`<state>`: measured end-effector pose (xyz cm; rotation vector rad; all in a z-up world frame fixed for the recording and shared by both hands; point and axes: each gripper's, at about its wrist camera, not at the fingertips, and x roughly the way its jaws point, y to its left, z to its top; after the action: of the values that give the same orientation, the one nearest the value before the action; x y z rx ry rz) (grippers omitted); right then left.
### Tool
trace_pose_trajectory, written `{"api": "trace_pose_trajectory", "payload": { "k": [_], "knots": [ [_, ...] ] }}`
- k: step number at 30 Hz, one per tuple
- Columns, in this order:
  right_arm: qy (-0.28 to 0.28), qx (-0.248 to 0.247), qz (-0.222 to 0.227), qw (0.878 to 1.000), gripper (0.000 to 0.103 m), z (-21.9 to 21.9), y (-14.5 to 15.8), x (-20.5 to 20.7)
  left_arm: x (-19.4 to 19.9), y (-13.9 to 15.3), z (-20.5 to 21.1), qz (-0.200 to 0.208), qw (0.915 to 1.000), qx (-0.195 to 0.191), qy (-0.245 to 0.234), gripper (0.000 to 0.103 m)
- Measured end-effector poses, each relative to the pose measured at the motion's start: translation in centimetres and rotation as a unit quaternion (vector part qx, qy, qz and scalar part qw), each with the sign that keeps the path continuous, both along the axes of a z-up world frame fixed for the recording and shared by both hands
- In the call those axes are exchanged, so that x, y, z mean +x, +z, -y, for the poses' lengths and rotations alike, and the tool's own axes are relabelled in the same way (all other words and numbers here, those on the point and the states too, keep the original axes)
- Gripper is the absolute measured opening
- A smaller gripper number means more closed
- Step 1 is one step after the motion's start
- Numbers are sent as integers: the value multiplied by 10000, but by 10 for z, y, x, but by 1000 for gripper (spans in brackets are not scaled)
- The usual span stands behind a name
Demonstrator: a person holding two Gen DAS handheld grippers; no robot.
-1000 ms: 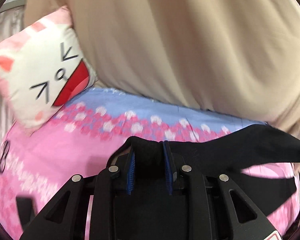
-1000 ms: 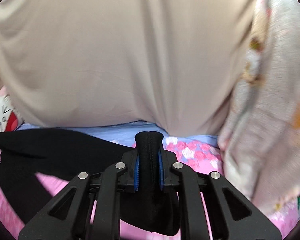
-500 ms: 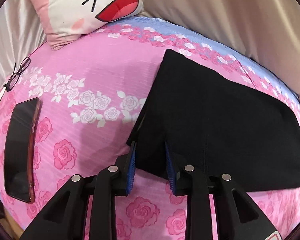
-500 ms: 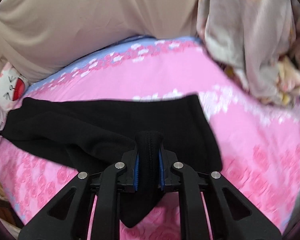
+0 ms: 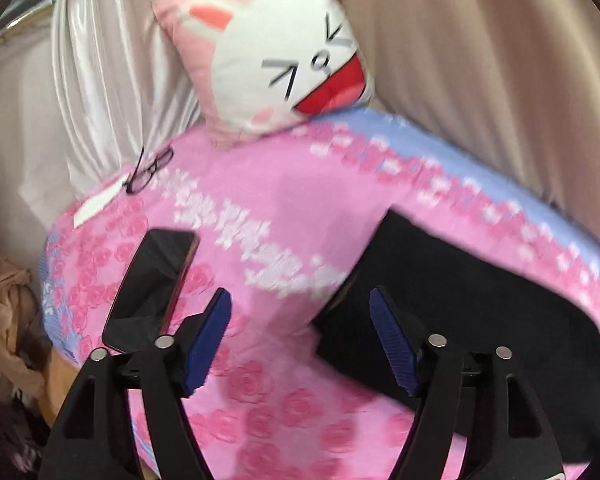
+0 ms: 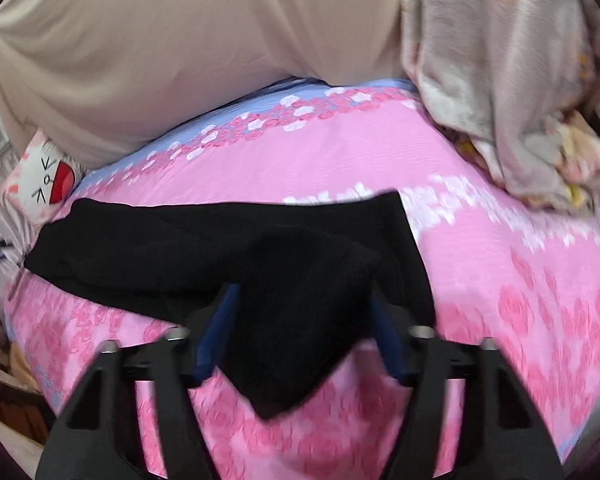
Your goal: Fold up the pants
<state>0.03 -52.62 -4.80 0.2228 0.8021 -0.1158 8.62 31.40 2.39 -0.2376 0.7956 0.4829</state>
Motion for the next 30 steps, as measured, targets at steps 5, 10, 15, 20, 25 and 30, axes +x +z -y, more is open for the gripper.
{"api": "trace_pose_trajectory", "payload": {
  "k": [5,10,15,20,25,30],
  "knots": [
    [426,-1344,1620,9767,13,-39,104,-8,36,-6,53,-481,9985,166,-203,83],
    [-93,-2452,561,9678,77,-27,48,-76,31,-64,76,-1321,9898,291,-449,83],
    [-1455,-1082,330,9829,67,20,14,-143,32,-97,74,-1649,9859,70,-259,83],
    [-1422,1001,670,9825,67,29,27,-118,44,-93,93,-1575,9870,260,-181,83],
    [-1242,2084,-122,9701,57,42,1,-33,46,-96,106,-1547,9872,291,-243,83],
    [-607,846,635,9925,4,11,68,-6,47,-98,103,-1524,9880,110,-208,84]
  ]
}}
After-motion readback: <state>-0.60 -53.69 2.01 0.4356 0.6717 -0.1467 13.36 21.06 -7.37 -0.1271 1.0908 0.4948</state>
